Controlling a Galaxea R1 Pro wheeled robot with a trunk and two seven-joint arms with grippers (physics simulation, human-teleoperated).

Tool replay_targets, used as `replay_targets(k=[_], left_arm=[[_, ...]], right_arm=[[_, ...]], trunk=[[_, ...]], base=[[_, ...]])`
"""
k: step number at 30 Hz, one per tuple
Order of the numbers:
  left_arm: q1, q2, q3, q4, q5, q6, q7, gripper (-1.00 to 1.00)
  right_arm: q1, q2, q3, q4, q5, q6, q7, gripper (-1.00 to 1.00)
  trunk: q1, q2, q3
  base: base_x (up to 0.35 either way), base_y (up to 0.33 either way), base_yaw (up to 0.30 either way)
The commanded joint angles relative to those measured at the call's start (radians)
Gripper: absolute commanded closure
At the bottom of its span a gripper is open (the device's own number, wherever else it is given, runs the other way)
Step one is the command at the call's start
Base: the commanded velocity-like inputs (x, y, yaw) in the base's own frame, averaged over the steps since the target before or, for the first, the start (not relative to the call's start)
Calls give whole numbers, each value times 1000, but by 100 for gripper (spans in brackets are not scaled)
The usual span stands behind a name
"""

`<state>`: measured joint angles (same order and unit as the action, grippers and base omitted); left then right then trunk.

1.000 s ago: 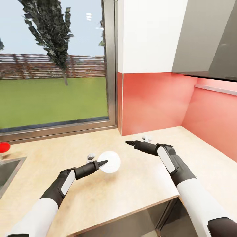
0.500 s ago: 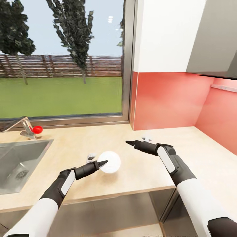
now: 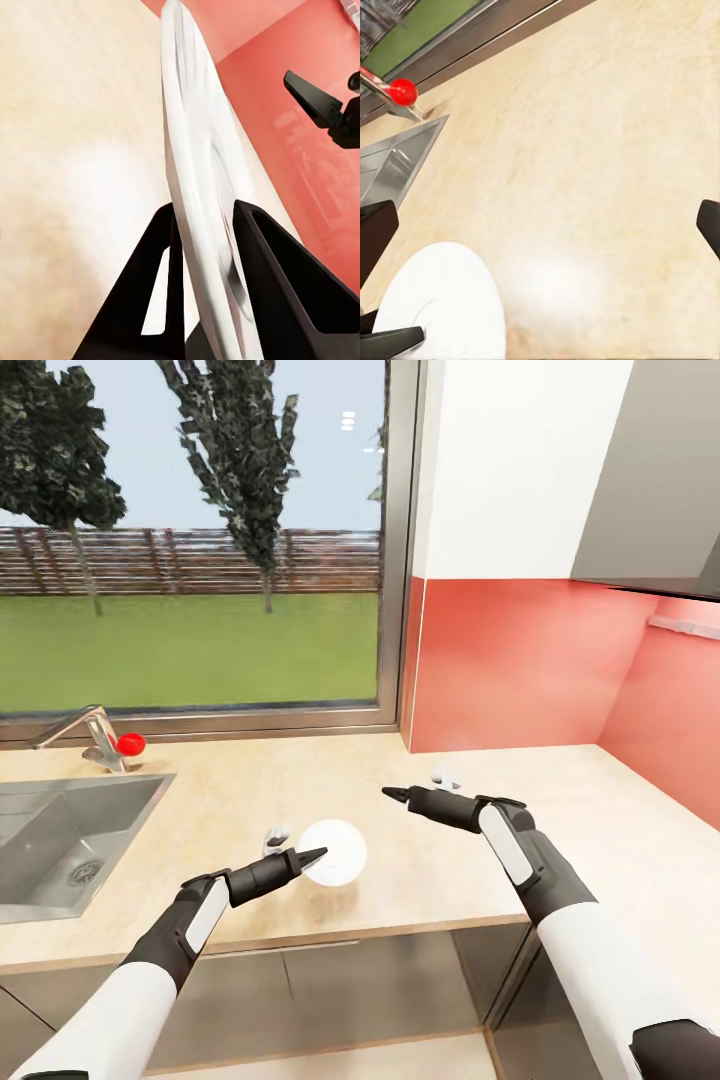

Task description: Set up a coffee station on the kitchen countertop: keep the coffee maker on the countertop, move the bottle of coffee from the kitchen shelf to the counter next to the coffee maker, place a paper coffee filter on top of the coffee maker, put the saucer next to the coffee maker with the coffee cup on the saucer, and place the electric kettle next to the coffee maker.

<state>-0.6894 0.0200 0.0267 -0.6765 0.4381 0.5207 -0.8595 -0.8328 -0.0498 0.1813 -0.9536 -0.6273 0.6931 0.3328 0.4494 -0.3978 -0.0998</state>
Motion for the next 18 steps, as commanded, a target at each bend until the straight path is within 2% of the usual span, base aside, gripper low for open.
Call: replay_targets(k=[1, 6, 14, 18], left_arm=[[-1, 0, 1, 0, 4, 6, -1, 100], [-1, 0, 1, 0, 4, 5, -1, 100], [-1, 0, 1, 0, 4, 5, -1, 100], [-1, 0, 1, 0, 4, 5, -1, 100]], right_arm=[[-1, -1, 1, 0, 0, 3, 2, -100], [-1, 0, 2, -1, 0, 3, 1, -100], [0, 0, 2, -1, 0, 3, 0, -100], [-1, 0, 1, -1, 0, 3, 0, -100]], trunk=[[1, -2, -2], [1, -2, -2], [1, -2, -2], [1, -2, -2]], base=[[0, 0, 0], [0, 0, 37], [0, 7, 285], [0, 249, 297]])
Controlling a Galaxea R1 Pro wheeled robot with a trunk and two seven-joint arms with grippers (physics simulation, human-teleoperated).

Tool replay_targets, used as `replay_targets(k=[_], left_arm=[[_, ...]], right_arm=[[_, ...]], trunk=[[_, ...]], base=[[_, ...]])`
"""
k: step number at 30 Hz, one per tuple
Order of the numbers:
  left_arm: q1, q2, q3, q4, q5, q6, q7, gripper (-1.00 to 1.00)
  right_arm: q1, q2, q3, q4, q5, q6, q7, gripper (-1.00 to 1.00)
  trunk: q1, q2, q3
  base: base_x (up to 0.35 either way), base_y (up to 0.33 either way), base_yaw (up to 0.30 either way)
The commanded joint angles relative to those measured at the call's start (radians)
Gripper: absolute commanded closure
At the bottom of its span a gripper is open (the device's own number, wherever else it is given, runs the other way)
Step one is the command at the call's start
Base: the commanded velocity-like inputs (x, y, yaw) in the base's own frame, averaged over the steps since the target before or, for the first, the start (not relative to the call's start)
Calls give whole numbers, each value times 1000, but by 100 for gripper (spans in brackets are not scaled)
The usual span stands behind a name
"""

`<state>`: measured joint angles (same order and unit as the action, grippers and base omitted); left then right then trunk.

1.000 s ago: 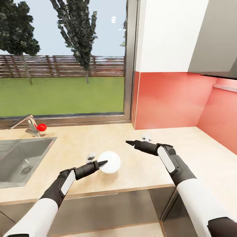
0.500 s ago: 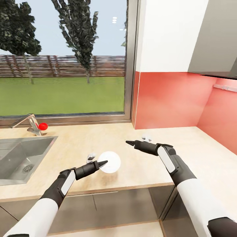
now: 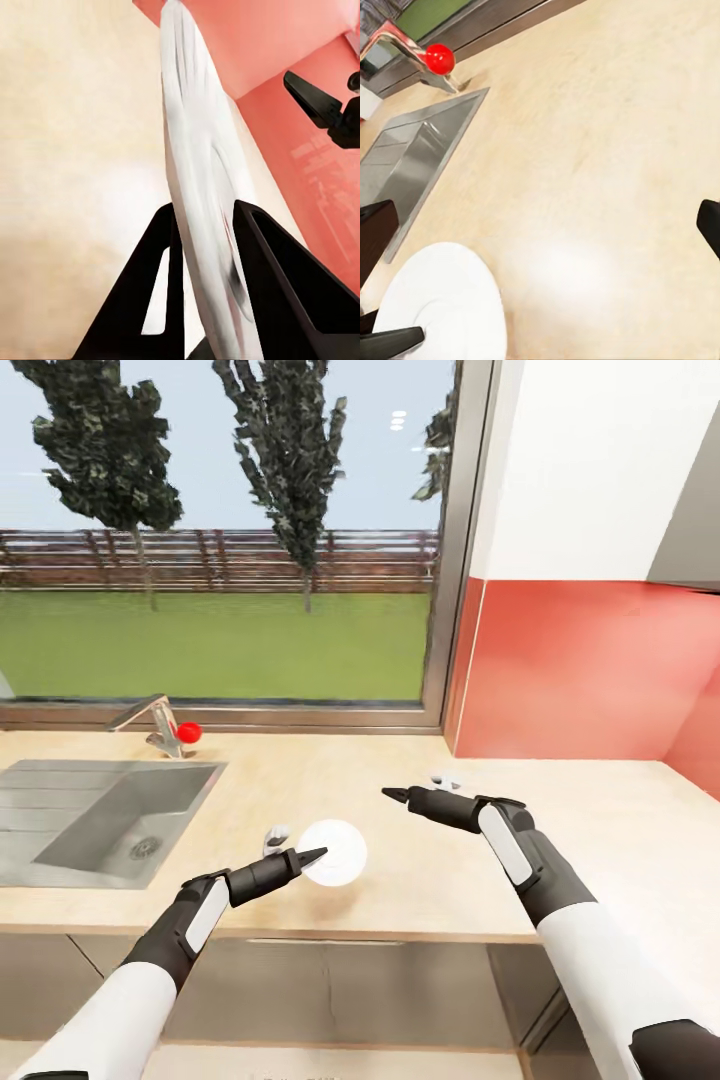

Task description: Set up a coffee station on the kitchen countertop: keep the coffee maker on the countertop, move the bottle of coffee from the kitchen shelf to the counter next to the coffee maker, place a paper coffee filter on top of the coffee maker, put the saucer next to the coffee maker with the coffee cup on the saucer, and place the electric kettle next to the coffee maker.

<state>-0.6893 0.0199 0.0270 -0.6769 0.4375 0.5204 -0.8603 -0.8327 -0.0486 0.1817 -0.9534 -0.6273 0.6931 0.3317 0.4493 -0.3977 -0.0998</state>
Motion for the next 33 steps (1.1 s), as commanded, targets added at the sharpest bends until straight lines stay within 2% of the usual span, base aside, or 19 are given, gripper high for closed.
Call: replay_targets(k=[1, 13, 14, 15, 23, 33], left_arm=[[-1, 0, 1, 0, 4, 6, 0, 100], [-1, 1, 5, -1, 5, 8, -2, 100], [-1, 9, 5, -1, 6, 8, -2, 100], [-1, 28, 5, -1, 6, 9, -3, 100], [-1, 36, 5, -1, 6, 9, -3, 100], [-1, 36, 5, -1, 6, 9, -3, 100]], right_arm=[[-1, -1, 2, -1, 0, 3, 1, -100], [-1, -1, 1, -1, 0, 2, 1, -100], [-1, -1, 2, -1, 0, 2, 1, -100], [-1, 0, 2, -1, 0, 2, 1, -100], [-1, -1, 2, -1, 0, -2, 1, -100], [0, 0, 2, -1, 0, -3, 1, -100]], trunk=[[1, -2, -2], [1, -2, -2], [1, -2, -2], [1, -2, -2], [1, -2, -2], [1, -2, -2]], base=[[0, 303, 297], [0, 313, 297], [0, 316, 297], [0, 316, 297], [0, 317, 288], [0, 317, 33]])
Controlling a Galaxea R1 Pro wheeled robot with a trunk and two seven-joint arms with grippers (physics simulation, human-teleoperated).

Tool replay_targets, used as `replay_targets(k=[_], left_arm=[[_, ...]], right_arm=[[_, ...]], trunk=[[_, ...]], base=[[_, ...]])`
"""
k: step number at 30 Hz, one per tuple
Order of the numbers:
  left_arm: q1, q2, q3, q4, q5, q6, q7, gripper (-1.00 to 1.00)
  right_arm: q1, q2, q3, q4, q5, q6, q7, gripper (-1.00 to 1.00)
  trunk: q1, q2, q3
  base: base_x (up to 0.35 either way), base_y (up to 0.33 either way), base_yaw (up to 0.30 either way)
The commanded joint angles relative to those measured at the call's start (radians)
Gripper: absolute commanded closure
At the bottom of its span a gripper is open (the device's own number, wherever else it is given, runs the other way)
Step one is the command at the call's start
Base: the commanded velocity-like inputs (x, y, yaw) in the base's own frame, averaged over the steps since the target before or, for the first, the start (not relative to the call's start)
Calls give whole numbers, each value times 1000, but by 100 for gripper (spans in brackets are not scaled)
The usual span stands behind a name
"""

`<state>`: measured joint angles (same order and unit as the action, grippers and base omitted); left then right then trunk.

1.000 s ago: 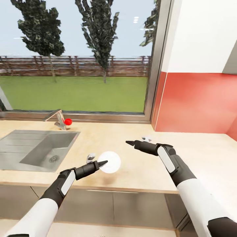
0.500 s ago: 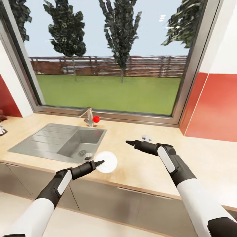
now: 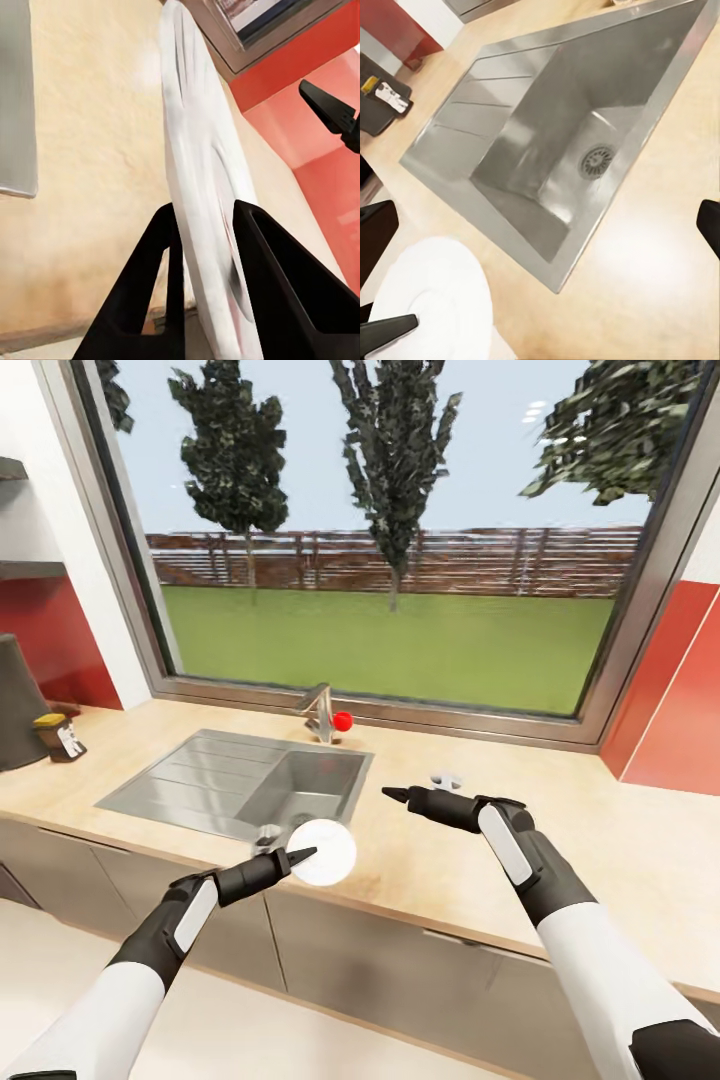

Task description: Set up a coffee station on the kitchen countertop: keep the coffee maker on the countertop, move the bottle of coffee from the kitchen shelf to the counter next to the coffee maker, place a paper coffee filter on top of the coffee maker, put the saucer next to the coffee maker with the coffee cup on the saucer, and place the electric kettle next to the coffee maker.

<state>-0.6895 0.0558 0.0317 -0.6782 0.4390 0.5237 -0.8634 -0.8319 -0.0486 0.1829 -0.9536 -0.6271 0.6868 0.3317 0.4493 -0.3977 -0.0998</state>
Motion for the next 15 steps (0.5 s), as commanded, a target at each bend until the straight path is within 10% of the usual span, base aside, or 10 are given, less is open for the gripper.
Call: replay_targets(k=[1, 15], left_arm=[[-1, 0, 1, 0, 5, 6, 0, 100], [-1, 0, 1, 1, 4, 6, 1, 100]], right_arm=[[-1, -1, 1, -1, 0, 4, 1, -100], [-1, -1, 1, -1, 0, 2, 1, -100]], trunk=[[1, -2, -2], [1, -2, -2]], base=[[0, 317, 1], [0, 317, 0]])
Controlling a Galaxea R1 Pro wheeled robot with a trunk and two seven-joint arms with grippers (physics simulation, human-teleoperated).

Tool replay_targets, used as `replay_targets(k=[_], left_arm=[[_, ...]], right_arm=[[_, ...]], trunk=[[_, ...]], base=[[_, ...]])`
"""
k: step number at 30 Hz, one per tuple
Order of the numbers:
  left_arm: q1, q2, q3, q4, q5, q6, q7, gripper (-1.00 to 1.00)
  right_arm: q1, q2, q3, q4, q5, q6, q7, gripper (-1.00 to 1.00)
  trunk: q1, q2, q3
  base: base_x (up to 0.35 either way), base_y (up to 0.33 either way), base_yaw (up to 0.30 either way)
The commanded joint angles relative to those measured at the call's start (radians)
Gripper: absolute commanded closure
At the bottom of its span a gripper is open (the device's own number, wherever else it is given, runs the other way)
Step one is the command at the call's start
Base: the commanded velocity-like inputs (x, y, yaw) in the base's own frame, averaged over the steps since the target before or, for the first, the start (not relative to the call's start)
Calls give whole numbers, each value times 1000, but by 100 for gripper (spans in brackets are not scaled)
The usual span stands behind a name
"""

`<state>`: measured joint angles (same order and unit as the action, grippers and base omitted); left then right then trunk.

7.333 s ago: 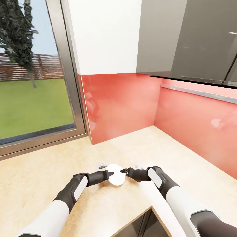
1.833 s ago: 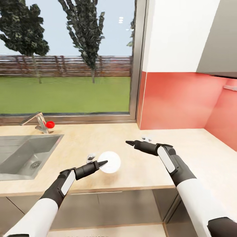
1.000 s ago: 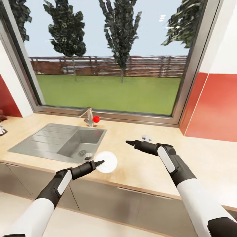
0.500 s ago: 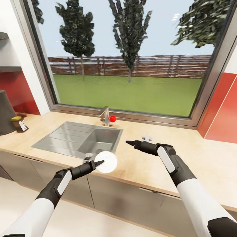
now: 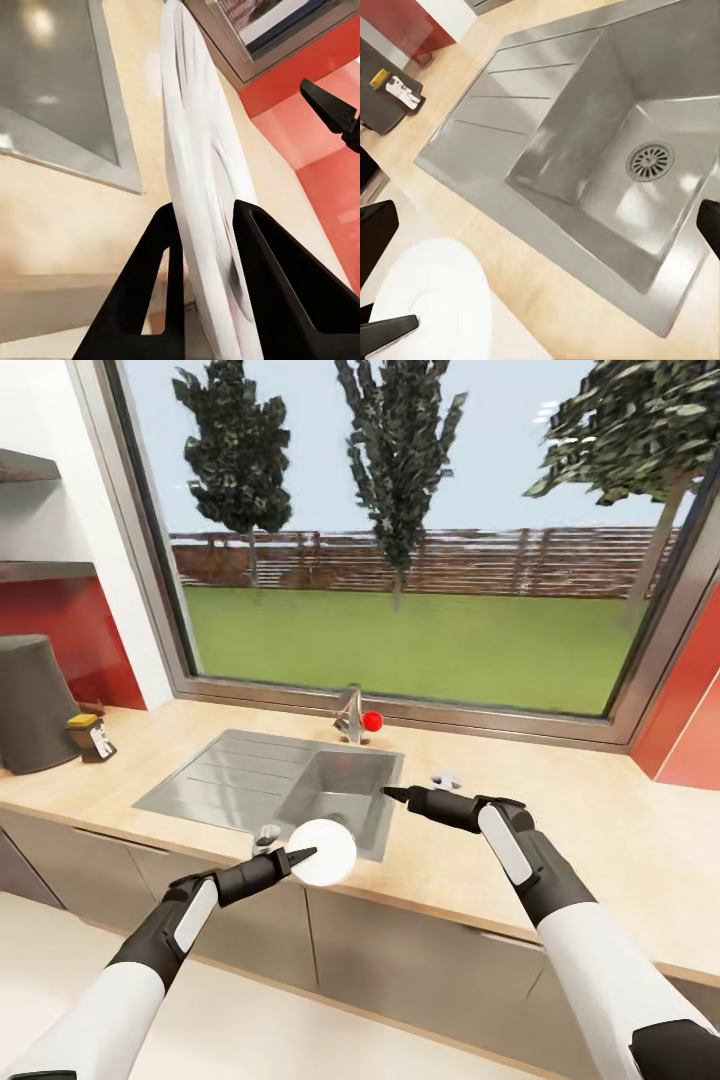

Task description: Set up a coffee station on the kitchen countertop: keep the coffee maker on the countertop, move the bottle of coffee from the kitchen shelf to the counter next to the coffee maker, place a paper coffee filter on top of the coffee maker, put the saucer next to the coffee maker with the coffee cup on the saucer, and place the electric kettle next to the coffee maker.

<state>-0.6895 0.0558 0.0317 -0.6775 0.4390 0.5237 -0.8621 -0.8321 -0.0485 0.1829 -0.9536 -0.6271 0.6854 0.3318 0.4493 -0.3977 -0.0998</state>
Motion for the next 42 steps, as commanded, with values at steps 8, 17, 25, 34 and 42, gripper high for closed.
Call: replay_targets(k=[8, 17, 25, 34, 42], left_arm=[[-1, 0, 1, 0, 4, 6, 0, 100], [-1, 1, 30, 0, 4, 6, 0, 100], [-1, 1, 45, 0, 4, 6, 0, 100], [-1, 1, 74, 1, 3, 6, 0, 100], [-1, 1, 74, 1, 3, 6, 0, 100]], right_arm=[[-2, -1, 2, 4, 1, 2, 0, -100], [-2, -1, 2, 6, 0, 2, 0, -100], [-1, -1, 2, 4, 0, 3, 0, -100], [-1, -1, 2, 4, 0, 2, 0, -100], [-1, -1, 2, 4, 0, 2, 0, -100]], trunk=[[1, -2, -2], [1, -2, -2], [1, -2, -2], [1, -2, -2], [1, -2, -2]], base=[[0, 317, 0], [0, 317, 0], [7, 317, 186], [170, 288, 292], [232, 253, 292]])
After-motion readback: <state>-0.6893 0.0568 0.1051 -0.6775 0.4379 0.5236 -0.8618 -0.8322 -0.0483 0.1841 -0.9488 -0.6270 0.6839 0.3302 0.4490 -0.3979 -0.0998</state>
